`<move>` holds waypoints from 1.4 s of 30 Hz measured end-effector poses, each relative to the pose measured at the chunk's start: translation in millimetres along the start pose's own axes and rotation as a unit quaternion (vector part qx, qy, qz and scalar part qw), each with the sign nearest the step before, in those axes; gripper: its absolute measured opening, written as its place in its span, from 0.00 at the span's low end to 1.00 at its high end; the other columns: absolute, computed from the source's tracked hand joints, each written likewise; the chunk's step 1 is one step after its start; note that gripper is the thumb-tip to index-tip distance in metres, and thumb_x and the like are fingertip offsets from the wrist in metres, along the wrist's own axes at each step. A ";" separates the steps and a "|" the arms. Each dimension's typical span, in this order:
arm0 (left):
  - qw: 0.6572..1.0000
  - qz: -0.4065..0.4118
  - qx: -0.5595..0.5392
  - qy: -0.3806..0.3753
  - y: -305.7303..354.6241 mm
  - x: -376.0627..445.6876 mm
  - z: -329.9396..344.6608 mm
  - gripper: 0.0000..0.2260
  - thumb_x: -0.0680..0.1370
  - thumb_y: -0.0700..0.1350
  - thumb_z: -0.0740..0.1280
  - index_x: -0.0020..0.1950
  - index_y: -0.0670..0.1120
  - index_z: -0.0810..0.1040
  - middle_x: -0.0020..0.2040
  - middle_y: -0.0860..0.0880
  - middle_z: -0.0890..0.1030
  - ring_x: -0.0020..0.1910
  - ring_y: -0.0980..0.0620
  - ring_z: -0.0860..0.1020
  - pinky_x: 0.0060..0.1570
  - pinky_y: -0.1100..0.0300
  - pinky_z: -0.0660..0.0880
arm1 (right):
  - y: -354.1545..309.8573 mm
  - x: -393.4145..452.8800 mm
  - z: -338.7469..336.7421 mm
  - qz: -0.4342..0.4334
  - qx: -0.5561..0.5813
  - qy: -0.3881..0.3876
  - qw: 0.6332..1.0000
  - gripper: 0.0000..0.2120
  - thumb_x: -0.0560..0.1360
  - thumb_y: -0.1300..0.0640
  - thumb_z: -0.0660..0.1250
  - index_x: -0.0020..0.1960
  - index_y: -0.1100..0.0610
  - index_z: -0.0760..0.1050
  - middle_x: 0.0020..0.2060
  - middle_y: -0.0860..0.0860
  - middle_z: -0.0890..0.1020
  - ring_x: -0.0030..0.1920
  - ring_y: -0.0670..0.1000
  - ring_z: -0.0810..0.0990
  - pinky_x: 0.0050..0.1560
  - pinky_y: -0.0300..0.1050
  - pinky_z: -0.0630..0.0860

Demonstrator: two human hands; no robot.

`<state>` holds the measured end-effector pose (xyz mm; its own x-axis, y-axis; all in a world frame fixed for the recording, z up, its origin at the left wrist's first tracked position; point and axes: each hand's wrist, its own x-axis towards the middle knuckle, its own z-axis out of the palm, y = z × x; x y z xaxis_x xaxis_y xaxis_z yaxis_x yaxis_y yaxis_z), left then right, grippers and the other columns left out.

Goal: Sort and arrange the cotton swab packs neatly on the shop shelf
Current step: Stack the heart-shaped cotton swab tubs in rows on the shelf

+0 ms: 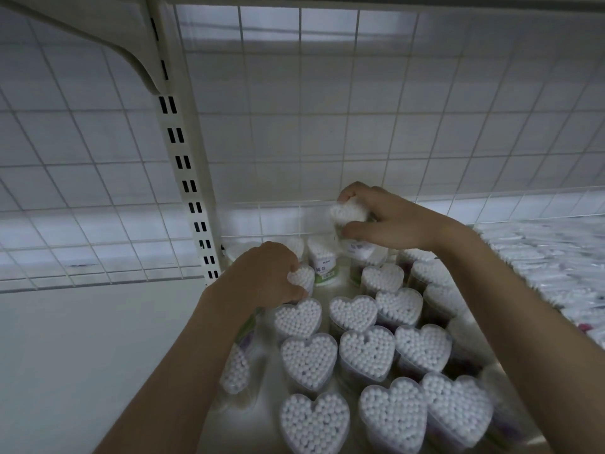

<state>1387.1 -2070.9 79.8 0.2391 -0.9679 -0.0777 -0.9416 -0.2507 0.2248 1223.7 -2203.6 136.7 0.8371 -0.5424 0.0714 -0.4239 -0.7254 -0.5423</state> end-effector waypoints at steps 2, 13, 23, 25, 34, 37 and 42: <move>1.000 0.001 -0.006 0.002 -0.4 -0.7 0.5 0.26 0.72 0.56 0.69 0.67 0.48 0.71 0.66 0.50 0.70 0.64 0.50 0.69 0.60 0.58 0.66 | 1.5 0.5 3.2 0.008 0.017 -0.005 1.000 0.22 0.73 0.48 0.65 0.62 0.44 0.59 0.43 0.49 0.70 0.35 0.45 0.73 0.34 0.37 0.64; 1.000 0.003 -0.029 -0.008 1.5 -1.8 -0.6 0.27 0.72 0.56 0.70 0.67 0.45 0.71 0.65 0.49 0.71 0.63 0.51 0.69 0.55 0.63 0.63 | 10.0 9.7 13.9 0.002 -0.010 -0.032 0.999 0.38 0.61 0.58 0.76 0.55 0.42 0.52 0.38 0.48 0.71 0.34 0.45 0.73 0.28 0.32 0.66; 0.998 0.004 -0.057 0.005 0.4 -3.8 -1.2 0.21 0.72 0.55 0.70 0.58 0.42 0.78 0.51 0.49 0.75 0.50 0.52 0.73 0.49 0.59 0.69 | 7.9 10.4 12.0 -0.027 -0.014 -0.022 0.999 0.35 0.64 0.61 0.73 0.56 0.40 0.53 0.53 0.52 0.72 0.39 0.44 0.76 0.30 0.29 0.68; 0.998 0.008 -0.054 0.009 0.8 -4.2 -1.2 0.21 0.72 0.55 0.69 0.57 0.42 0.78 0.50 0.50 0.74 0.49 0.52 0.73 0.49 0.59 0.69 | 5.8 9.1 10.6 -0.028 -0.018 -0.032 0.999 0.32 0.65 0.60 0.73 0.58 0.43 0.57 0.55 0.51 0.72 0.45 0.47 0.77 0.36 0.35 0.71; 0.999 0.008 -0.037 -0.008 2.7 -3.5 -4.2 0.24 0.74 0.57 0.66 0.66 0.46 0.72 0.63 0.49 0.73 0.60 0.51 0.71 0.52 0.63 0.65 | -12.3 7.5 2.3 -0.040 -0.118 -0.053 0.991 0.21 0.67 0.47 0.71 0.59 0.45 0.74 0.44 0.42 0.69 0.46 0.44 0.71 0.43 0.37 0.67; 1.000 0.007 -0.027 -0.012 3.1 -3.4 -4.3 0.24 0.76 0.56 0.64 0.68 0.46 0.71 0.66 0.49 0.71 0.63 0.50 0.70 0.53 0.63 0.63 | -13.6 9.5 4.6 -0.019 -0.127 -0.070 0.989 0.25 0.65 0.46 0.72 0.60 0.44 0.70 0.44 0.41 0.72 0.43 0.40 0.72 0.41 0.38 0.68; 1.000 0.015 -0.018 -0.012 2.7 -4.5 -5.1 0.22 0.77 0.55 0.64 0.67 0.46 0.71 0.63 0.48 0.72 0.62 0.50 0.70 0.51 0.63 0.62 | -11.3 14.7 19.4 0.010 -0.154 -0.120 0.981 0.25 0.64 0.47 0.74 0.57 0.47 0.68 0.47 0.45 0.74 0.42 0.44 0.74 0.38 0.40 0.72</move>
<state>1384.7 -2067.3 85.7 0.2044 -0.9744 -0.0938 -0.9394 -0.2222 0.2612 1247.5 -2195.2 127.7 0.8692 -0.4689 -0.1567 -0.4943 -0.8292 -0.2610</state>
